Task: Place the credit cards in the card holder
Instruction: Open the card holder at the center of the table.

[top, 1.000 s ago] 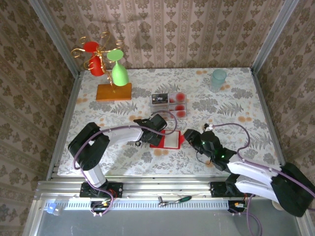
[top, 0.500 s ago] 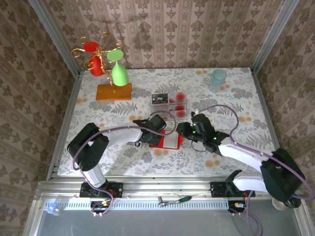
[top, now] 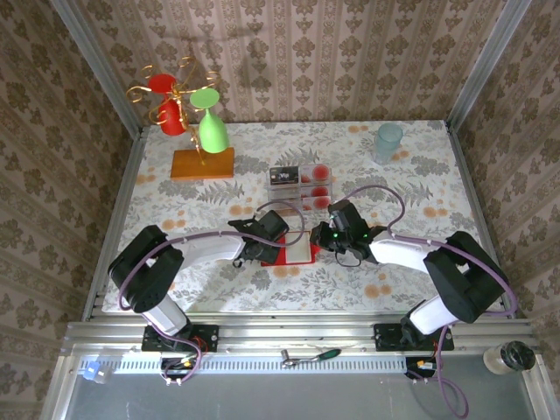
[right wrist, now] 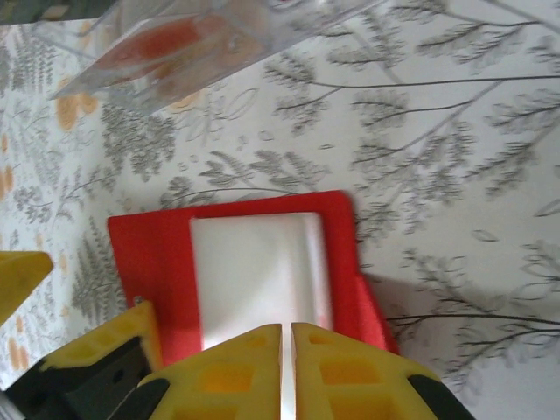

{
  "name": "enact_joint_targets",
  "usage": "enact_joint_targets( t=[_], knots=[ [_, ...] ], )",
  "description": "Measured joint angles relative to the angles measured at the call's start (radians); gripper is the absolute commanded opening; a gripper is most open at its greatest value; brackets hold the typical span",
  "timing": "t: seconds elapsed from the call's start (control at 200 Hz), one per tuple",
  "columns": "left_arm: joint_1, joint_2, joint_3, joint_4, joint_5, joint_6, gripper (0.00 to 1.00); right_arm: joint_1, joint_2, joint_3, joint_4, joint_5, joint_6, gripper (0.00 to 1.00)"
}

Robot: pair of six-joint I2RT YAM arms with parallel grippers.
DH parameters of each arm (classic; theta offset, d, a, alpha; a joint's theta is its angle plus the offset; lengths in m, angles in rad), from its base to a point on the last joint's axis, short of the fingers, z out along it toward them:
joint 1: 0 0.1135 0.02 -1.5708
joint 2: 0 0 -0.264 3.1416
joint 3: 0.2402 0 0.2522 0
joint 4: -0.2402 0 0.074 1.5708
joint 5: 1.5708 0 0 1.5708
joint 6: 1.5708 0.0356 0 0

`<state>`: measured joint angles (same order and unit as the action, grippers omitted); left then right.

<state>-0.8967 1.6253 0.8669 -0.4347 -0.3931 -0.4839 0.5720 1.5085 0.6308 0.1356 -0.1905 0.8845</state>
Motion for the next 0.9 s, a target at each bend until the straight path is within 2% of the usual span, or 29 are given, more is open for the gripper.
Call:
enact_joint_targets(
  t=[0.185, 0.53, 0.9],
  knots=[
    [-0.001, -0.002, -0.004, 0.005, 0.0, -0.018, 1.0, -0.012, 0.057, -0.037, 0.021, -0.001, -0.015, 0.07],
    [0.031, -0.026, 0.049, -0.033, 0.044, -0.008, 1.0, -0.013, 0.074, -0.059, 0.101, -0.005, -0.018, 0.06],
    [0.026, -0.132, 0.235, 0.002, 0.211, -0.011, 1.0, -0.013, 0.071, -0.085, 0.149, -0.005, -0.01, 0.05]
  ],
)
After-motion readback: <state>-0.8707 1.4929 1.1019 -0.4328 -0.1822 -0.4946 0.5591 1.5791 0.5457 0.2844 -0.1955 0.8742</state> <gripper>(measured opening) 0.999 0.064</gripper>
